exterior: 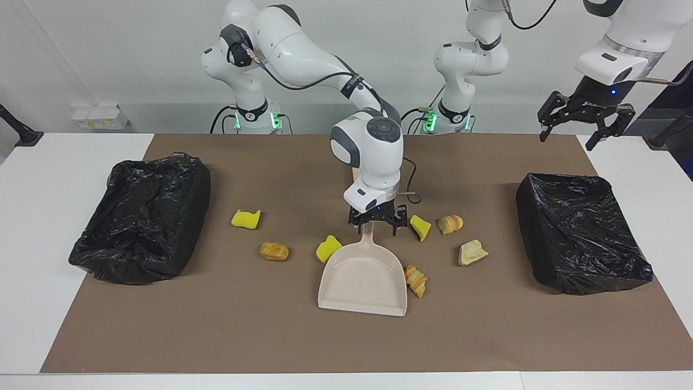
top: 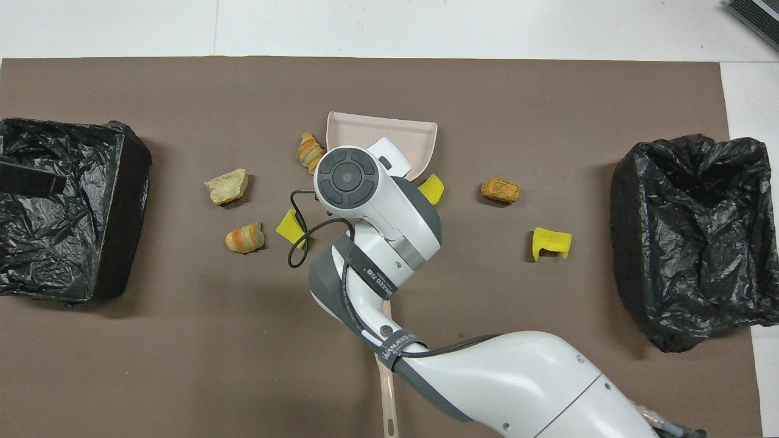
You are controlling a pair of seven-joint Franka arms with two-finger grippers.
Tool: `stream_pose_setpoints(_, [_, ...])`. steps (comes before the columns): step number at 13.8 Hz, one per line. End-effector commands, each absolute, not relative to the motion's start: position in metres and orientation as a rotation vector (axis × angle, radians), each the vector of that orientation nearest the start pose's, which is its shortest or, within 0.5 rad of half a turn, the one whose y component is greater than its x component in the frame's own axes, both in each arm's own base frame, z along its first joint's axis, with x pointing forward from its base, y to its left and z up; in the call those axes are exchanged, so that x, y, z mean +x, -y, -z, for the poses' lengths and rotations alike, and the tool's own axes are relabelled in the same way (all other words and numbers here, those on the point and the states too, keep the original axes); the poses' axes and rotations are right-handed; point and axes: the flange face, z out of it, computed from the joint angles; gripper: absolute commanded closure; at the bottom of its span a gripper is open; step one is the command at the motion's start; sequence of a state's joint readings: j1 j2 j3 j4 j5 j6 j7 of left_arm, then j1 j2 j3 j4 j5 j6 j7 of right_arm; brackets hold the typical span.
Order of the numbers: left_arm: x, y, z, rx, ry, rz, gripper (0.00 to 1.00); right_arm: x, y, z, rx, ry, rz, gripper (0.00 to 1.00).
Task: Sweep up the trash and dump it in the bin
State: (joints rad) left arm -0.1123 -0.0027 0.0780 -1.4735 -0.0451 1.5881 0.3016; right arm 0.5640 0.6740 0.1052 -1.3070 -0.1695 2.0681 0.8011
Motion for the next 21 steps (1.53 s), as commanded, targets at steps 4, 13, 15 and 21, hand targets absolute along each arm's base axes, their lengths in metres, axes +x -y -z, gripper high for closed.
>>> stream_pose_setpoints(4, [0.544,0.031,-0.673,-3.113,-0.546,0.126,0.00,0.581,-0.427,-0.343,-3.236,-0.124,0.090,0.55])
stream_pose_setpoints(13, [0.497,0.116,-0.646,-3.135,-0.498,0.036,0.00,0.605,-0.388,-0.403,-3.181,-0.129,0.169,1.00])
stream_pose_setpoints(15, [0.465,0.148,-0.621,-3.139,-0.486,0.026,0.00,0.613,-0.359,-0.420,-3.203,-0.045,0.146,1.00])
stream_pose_setpoints(21, [0.372,0.268,-0.531,-3.149,-0.314,-0.032,0.00,0.629,-0.267,-0.455,-3.169,0.577,-0.073,1.00])
